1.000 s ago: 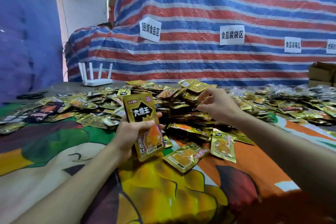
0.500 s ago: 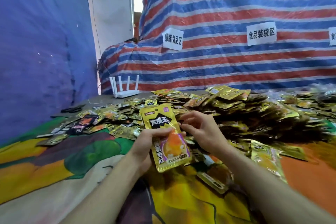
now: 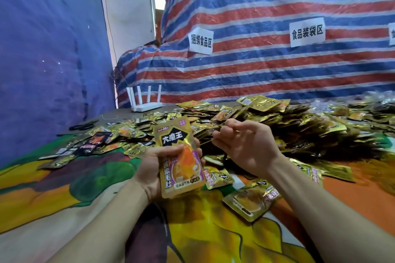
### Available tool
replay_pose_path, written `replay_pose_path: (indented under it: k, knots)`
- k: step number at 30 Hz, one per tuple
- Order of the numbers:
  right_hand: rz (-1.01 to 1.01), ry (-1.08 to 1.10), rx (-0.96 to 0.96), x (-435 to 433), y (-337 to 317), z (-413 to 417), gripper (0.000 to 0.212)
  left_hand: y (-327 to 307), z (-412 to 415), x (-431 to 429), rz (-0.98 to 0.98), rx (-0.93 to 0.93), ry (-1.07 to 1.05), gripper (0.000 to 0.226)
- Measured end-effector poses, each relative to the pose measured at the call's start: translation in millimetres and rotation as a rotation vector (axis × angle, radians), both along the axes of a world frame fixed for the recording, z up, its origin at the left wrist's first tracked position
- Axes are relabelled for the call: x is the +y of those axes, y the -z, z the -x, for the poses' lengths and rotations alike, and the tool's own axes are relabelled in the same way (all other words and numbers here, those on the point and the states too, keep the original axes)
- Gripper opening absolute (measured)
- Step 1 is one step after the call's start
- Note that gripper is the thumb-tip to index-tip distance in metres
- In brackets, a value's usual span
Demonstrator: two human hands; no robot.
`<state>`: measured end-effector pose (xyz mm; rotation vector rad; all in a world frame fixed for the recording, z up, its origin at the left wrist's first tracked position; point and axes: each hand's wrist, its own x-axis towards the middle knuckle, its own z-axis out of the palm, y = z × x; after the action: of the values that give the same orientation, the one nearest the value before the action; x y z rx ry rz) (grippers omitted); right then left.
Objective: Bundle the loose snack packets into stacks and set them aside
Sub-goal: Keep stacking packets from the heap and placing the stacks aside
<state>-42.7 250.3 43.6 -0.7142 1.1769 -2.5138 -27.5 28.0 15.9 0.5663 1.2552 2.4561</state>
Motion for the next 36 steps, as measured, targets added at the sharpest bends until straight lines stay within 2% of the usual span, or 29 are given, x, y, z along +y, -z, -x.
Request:
replay_pose_path:
  k: [2,4,6,11,13,16,18,22,25,27,30,36]
  knots:
    - [0.098,-0.040,-0.048,0,1,-1,0.019,1,-1,4,0.069,-0.034,0.005,0.052]
    - [0.096,-0.051,-0.057,0,3,0,0.036,2,-2,6,0.143,-0.057,-0.005,0.039]
    - [-0.006,-0.005,-0.023,-2,4,3,0.049,2,-2,6,0.189,-0.085,-0.044,0.030]
    - [-0.278,0.164,0.045,-12,14,4,0.053,-1,0,12,0.235,-0.196,-0.228,0.029]
    - [-0.316,0.246,0.051,-13,17,5,0.061,-2,3,13,0.196,-0.253,-0.348,0.027]
    - [-0.373,0.325,0.061,-19,21,3,0.070,-1,10,9,0.073,-0.290,-0.506,0.012]
    - [-0.424,0.317,0.066,-27,25,0,0.074,-2,13,6,-0.007,-0.291,-0.552,0.016]
    - [-0.510,0.320,0.125,-53,36,-7,0.070,-6,13,10,-0.075,-0.307,-0.535,0.031]
    - [-0.511,0.467,0.203,-67,40,-10,0.075,-6,8,21,-0.054,-0.322,-0.493,0.042]
    - [-0.532,0.572,0.279,-69,42,-10,0.073,-4,5,28,-0.041,-0.281,-0.492,0.042]
    - [-0.503,0.597,0.296,-66,45,-10,0.072,-3,1,35,-0.027,-0.249,-0.502,0.036]
    - [-0.483,0.576,0.388,-73,48,-13,0.082,-9,-2,33,-0.140,-0.381,-0.452,0.041]
